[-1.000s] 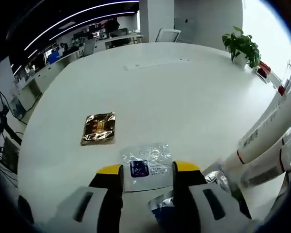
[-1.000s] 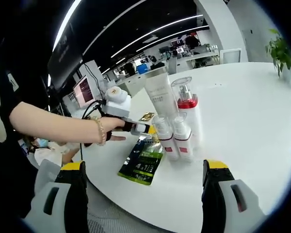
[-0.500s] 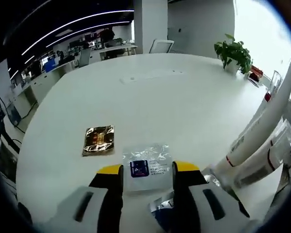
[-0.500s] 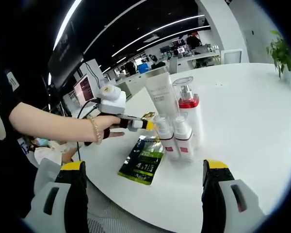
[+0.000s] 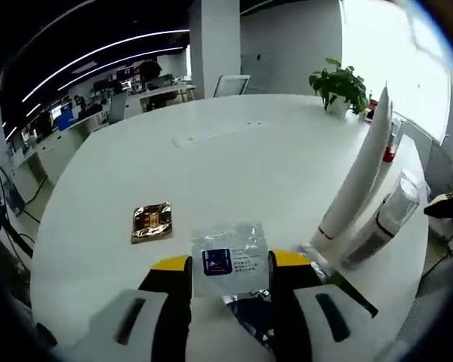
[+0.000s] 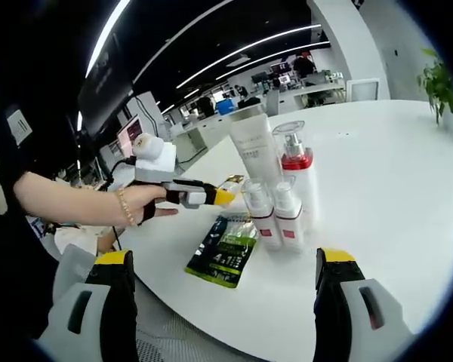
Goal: Arrange the skincare products in the storage area until every visible bottle or jar stands upright without overlapping.
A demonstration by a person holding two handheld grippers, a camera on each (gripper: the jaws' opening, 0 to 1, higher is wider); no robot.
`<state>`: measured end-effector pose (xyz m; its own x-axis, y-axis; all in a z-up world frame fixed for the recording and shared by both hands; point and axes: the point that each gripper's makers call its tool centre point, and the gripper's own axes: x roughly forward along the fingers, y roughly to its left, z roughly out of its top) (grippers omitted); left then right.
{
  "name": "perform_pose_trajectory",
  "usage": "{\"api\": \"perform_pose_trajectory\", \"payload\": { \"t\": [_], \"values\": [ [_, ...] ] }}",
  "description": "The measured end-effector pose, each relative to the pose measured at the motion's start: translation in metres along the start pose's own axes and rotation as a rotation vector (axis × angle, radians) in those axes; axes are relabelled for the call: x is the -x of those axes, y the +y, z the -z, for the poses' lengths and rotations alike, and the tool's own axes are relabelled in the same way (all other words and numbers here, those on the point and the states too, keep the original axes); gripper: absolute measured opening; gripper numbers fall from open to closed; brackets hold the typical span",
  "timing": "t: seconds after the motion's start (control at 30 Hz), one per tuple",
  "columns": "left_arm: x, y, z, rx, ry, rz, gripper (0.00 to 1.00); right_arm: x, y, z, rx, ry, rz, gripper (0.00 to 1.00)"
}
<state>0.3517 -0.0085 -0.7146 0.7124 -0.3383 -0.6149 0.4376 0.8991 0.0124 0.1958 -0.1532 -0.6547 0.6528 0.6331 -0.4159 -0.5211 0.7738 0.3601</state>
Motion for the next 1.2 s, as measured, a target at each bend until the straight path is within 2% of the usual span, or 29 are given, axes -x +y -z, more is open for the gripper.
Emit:
{"api": "perform_pose_trajectory", "payload": {
  "t": [0.27,0.53,0.67,0.73,0.9,1.0,1.2],
  "values": [
    [0.026,-0.011,-0.006,-0.052,-0.059,0.049,0.35,0.000,0.004,0.001,0.023,0.011,-0.009,0.97],
    [0.060,-0.033,-0.005,-0.103,-0.101,0.099,0.35,0.000,0.004,-0.001,0.006,-0.001,-0.014,0.94],
    [0.076,-0.045,-0.008,-0.136,-0.113,0.114,0.35,0.001,0.005,-0.003,-0.002,-0.014,-0.025,0.89],
    [0.080,-0.045,-0.008,-0.139,-0.121,0.120,0.35,0.002,0.007,-0.005,-0.002,-0.019,-0.033,0.87],
    [0.097,-0.051,-0.018,-0.165,-0.156,0.128,0.35,0.002,0.019,-0.011,-0.053,-0.043,-0.081,0.75],
    [0.106,-0.056,-0.022,-0.186,-0.171,0.140,0.35,0.001,0.024,-0.015,-0.084,-0.066,-0.099,0.72],
    [0.117,-0.067,-0.020,-0.214,-0.179,0.170,0.35,-0.004,0.036,-0.019,-0.121,-0.074,-0.141,0.64]
  ]
}}
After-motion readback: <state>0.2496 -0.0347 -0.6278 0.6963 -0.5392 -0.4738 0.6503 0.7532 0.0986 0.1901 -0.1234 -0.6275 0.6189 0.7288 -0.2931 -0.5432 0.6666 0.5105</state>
